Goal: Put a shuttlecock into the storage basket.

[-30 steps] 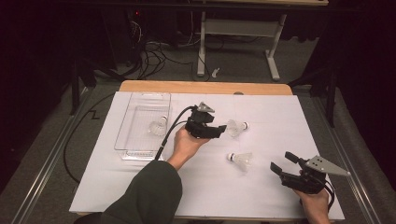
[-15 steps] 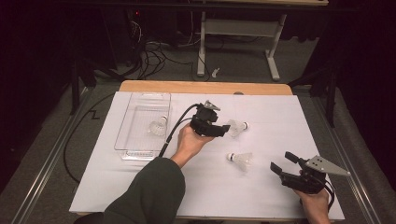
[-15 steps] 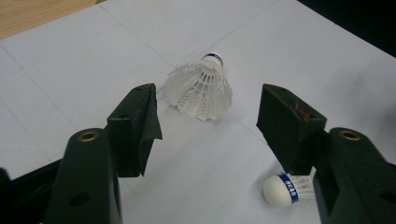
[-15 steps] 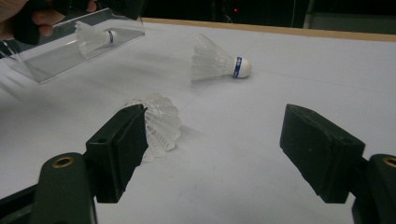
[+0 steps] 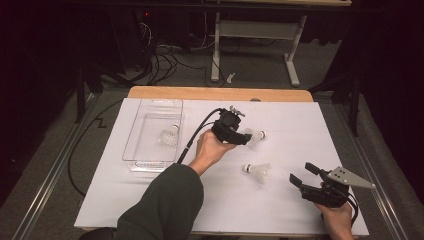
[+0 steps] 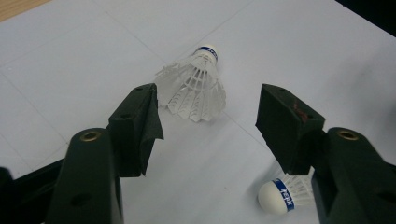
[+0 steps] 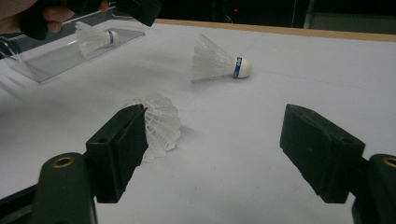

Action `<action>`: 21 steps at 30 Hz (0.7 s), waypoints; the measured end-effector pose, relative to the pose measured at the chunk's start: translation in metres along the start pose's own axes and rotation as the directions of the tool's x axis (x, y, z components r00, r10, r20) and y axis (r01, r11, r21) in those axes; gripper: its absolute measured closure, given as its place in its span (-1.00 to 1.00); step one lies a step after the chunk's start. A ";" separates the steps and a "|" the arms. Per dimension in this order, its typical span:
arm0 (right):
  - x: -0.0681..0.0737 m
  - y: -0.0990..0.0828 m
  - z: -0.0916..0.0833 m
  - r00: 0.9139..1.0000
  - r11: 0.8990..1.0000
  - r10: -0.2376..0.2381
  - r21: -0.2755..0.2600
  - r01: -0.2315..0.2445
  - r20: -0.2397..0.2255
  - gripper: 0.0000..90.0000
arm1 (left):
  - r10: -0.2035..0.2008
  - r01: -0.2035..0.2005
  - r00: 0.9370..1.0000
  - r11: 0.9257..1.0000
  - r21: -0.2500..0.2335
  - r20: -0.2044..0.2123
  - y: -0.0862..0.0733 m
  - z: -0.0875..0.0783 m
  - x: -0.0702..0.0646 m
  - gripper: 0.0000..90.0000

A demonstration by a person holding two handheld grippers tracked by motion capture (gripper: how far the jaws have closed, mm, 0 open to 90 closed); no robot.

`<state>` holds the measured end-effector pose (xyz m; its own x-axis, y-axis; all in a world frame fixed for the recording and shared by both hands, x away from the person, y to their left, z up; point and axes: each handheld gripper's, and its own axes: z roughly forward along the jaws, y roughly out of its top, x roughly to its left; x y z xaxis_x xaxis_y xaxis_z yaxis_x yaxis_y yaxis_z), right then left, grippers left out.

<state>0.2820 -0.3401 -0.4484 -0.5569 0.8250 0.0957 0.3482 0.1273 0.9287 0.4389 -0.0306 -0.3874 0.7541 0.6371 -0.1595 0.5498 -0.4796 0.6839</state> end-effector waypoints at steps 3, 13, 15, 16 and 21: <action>-0.001 0.000 0.000 1.000 1.000 -0.001 -0.001 0.001 0.002 -0.47 | 0.006 -0.006 1.000 1.000 0.019 -0.010 0.003 0.002 -0.001 -0.13; 0.000 0.000 0.000 1.000 1.000 -0.004 -0.002 0.004 0.001 -0.47 | 0.012 -0.011 1.000 0.997 0.070 -0.018 0.010 0.010 -0.004 -0.11; 0.000 0.000 0.000 1.000 1.000 -0.007 0.001 0.007 0.001 -0.47 | 0.010 -0.009 1.000 0.997 0.077 -0.015 0.012 0.012 -0.004 -0.11; 0.000 0.000 0.000 1.000 1.000 -0.007 0.000 0.007 0.001 -0.47 | 0.003 -0.002 1.000 0.997 0.081 -0.008 0.013 0.013 -0.003 -0.10; 0.000 0.000 0.000 1.000 1.000 -0.008 0.000 0.008 0.000 -0.47 | -0.025 0.024 1.000 0.995 0.100 0.004 0.018 0.017 -0.001 -0.09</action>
<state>0.2818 -0.3403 -0.4484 -0.5595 0.8241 0.0886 0.3440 0.1337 0.9294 0.4544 -0.0501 -0.3868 0.7416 0.6466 -0.1787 0.6011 -0.5222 0.6049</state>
